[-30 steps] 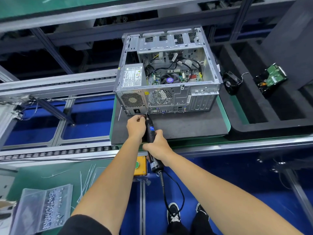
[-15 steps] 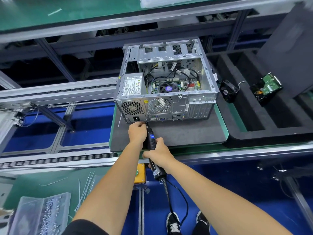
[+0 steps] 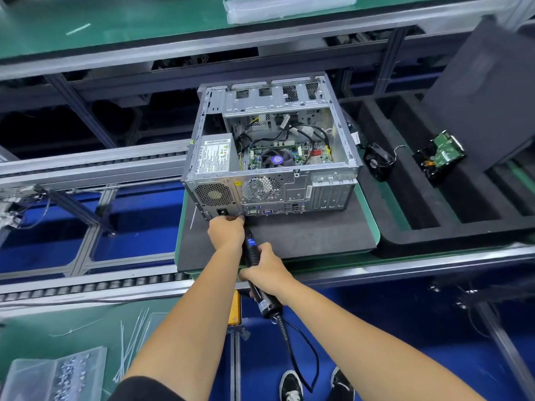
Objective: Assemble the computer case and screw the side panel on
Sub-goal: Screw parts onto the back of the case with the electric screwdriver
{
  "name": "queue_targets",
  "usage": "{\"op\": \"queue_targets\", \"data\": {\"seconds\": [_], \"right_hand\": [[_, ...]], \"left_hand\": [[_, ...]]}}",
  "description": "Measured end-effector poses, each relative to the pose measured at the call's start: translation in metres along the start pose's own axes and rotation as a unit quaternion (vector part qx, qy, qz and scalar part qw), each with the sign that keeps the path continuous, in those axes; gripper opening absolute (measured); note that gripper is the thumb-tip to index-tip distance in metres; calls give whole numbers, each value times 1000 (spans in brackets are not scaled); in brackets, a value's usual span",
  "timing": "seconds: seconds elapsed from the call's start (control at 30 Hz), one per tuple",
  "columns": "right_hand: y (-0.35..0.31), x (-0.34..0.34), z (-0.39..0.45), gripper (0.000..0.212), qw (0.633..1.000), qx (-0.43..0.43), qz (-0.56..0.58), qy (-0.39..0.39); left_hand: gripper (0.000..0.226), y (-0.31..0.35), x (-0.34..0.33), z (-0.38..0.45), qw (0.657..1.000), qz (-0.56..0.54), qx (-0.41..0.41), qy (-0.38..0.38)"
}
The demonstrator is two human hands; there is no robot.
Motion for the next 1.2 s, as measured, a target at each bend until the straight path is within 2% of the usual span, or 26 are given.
{"op": "queue_targets", "data": {"seconds": [0.17,0.23,0.43,0.7,1.03,1.2], "right_hand": [[-2,9,0,62,999,-15,-40,-10],[-3,12,0,68,998,-19,-58,-12],[1,19,-6,61,996,-17,-83,-17],[8,30,-11,55,998,-13,-62,-15],[10,30,-3,62,996,-4,-84,-18],[6,29,-5,59,995,11,-97,-16]], "left_hand": [[15,4,1,1,999,21,44,20],[14,6,1,0,999,24,37,17],[13,3,1,-3,999,29,-11,-7],[10,-16,11,4,993,-105,-21,-42],[18,-26,21,5,981,-161,-57,-86],[13,-23,19,4,974,-186,-57,-119]]}}
Point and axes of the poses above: each hand's wrist, its own z-axis towards the middle knuckle, its own x-axis out of the back of the hand, y = z × x, the point moved 5 cm from there along z, towards the middle knuckle, and after that the axes turned 12 degrees about -y, right-handed, at the moved point
